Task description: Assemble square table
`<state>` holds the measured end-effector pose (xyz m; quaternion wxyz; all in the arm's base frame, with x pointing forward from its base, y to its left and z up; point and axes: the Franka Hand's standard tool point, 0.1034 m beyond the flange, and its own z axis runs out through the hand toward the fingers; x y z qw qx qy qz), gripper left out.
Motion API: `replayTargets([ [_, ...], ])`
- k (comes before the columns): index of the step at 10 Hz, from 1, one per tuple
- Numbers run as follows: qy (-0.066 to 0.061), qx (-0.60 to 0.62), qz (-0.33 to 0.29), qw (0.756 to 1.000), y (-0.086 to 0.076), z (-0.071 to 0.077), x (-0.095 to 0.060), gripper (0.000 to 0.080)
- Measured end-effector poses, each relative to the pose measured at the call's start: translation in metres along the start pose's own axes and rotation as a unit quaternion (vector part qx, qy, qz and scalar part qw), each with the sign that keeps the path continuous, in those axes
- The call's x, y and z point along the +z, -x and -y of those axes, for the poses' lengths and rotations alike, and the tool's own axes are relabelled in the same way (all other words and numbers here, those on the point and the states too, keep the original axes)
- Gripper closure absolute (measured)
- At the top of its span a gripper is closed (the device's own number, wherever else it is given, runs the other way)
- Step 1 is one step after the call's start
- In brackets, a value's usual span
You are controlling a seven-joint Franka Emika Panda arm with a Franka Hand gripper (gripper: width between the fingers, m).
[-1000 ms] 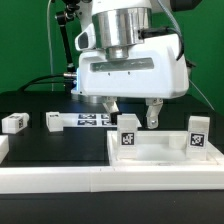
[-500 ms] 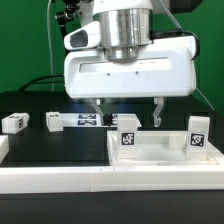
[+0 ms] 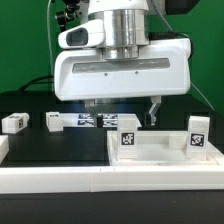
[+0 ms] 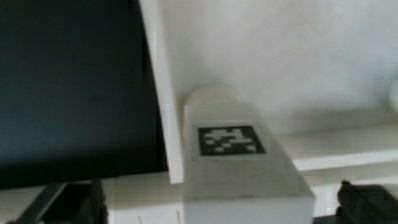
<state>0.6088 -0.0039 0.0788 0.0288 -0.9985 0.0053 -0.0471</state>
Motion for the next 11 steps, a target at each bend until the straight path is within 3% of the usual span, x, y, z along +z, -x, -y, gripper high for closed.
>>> replayTargets([
  [1, 0.000, 0.001, 0.000, 1.000, 0.0000, -0.0011, -0.0001, 0.0150],
  [2, 0.000, 0.002, 0.000, 1.000, 0.0002, -0.0009, 0.0001, 0.0275],
  [3, 0.000, 0.010, 0.000, 1.000, 0.0003, -0.0009, 0.0002, 0.0275],
  [4, 0.000, 0.019, 0.000, 1.000, 0.0003, -0.0008, 0.0002, 0.0454],
  [5, 0.000, 0.021, 0.000, 1.000, 0.0003, -0.0009, 0.0002, 0.0454],
  [6, 0.000, 0.044, 0.000, 0.999, 0.0003, -0.0008, 0.0002, 0.0510],
  [9, -0.001, 0.153, 0.000, 0.988, 0.0005, -0.0005, 0.0005, 0.0510],
  [11, -0.002, 0.253, -0.007, 0.967, 0.0009, 0.0023, 0.0012, 0.0510],
])
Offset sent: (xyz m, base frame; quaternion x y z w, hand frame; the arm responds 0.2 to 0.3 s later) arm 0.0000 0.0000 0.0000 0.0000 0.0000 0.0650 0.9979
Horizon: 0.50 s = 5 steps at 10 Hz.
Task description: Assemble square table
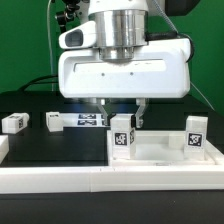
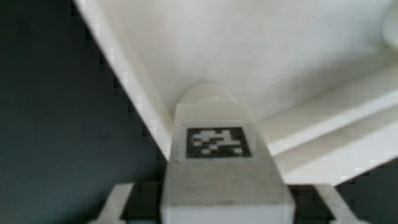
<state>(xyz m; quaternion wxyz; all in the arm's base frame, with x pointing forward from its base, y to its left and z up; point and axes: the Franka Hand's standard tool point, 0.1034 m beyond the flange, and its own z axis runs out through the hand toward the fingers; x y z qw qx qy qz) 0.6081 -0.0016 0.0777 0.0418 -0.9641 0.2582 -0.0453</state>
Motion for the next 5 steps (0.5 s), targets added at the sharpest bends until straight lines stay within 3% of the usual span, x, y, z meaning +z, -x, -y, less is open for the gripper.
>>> replayTargets([
  [5, -0.018, 0.214, -0.012, 0.977, 0.0002, 0.0055, 0.0001, 0.0509],
])
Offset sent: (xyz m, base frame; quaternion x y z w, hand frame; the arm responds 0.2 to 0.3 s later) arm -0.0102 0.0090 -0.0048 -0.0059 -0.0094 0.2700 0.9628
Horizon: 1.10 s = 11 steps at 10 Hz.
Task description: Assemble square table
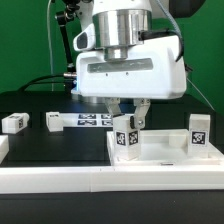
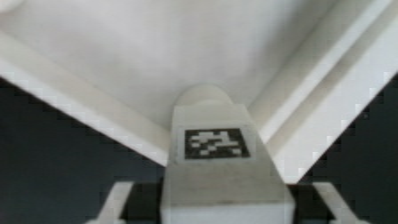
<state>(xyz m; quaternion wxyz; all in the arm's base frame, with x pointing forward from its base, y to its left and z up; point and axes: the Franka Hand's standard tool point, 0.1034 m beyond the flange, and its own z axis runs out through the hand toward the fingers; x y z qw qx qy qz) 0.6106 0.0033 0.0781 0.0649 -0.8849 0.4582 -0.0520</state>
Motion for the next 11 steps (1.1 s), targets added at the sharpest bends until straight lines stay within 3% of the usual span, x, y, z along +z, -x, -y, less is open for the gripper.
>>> replayTargets([
  [4, -0.002, 0.160, 0.010, 0.987, 0.0000, 0.0004, -0.0015, 0.0509],
  [11, 0.001, 0.371, 0.015, 0.929, 0.0045, 0.0033, 0.0010, 0.0509],
])
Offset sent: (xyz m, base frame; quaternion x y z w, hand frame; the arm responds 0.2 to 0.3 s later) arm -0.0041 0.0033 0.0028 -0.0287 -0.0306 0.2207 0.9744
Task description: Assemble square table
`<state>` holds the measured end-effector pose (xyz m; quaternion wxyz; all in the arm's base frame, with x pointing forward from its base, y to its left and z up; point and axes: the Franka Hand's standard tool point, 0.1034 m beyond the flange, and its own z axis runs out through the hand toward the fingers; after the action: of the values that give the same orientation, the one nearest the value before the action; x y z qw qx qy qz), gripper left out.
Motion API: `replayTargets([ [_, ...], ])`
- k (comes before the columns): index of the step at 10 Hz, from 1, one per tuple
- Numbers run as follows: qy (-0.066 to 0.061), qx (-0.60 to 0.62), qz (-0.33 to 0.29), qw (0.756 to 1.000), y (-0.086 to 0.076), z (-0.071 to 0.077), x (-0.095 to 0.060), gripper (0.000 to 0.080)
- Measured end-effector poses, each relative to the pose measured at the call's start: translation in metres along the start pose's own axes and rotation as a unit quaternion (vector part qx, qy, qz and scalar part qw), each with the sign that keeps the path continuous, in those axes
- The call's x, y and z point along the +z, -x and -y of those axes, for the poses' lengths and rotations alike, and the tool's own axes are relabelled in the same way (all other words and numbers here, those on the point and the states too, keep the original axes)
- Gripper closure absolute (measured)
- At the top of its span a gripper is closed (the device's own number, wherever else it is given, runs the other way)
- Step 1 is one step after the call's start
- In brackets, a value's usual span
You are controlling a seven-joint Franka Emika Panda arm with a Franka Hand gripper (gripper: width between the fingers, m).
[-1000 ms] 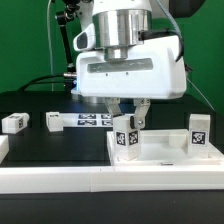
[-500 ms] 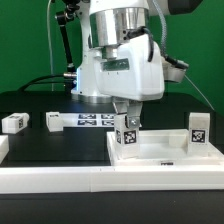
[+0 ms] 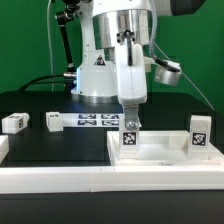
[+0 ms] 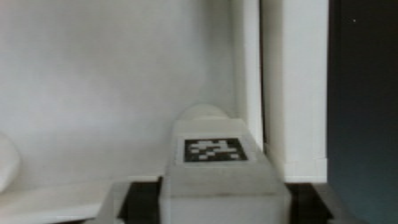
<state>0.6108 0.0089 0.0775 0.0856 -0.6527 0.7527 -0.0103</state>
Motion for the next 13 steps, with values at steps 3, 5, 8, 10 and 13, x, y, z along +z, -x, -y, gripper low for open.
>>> replayTargets([
  [3, -0.002, 0.085, 0.008, 0.996, 0.0001, 0.0004, 0.0004, 0.0509],
  [5, -0.003, 0.072, 0.009, 0.997, 0.0002, 0.0004, 0.0006, 0.0501],
  [8, -0.003, 0.009, 0.008, 1.000, 0.0004, 0.0004, 0.0007, 0.0257],
  [10, -0.003, -0.094, 0.007, 0.996, 0.0023, 0.0007, 0.0005, 0.0159],
  [13, -0.004, -0.191, 0.007, 0.982, 0.0019, 0.0006, 0.0006, 0.0151],
])
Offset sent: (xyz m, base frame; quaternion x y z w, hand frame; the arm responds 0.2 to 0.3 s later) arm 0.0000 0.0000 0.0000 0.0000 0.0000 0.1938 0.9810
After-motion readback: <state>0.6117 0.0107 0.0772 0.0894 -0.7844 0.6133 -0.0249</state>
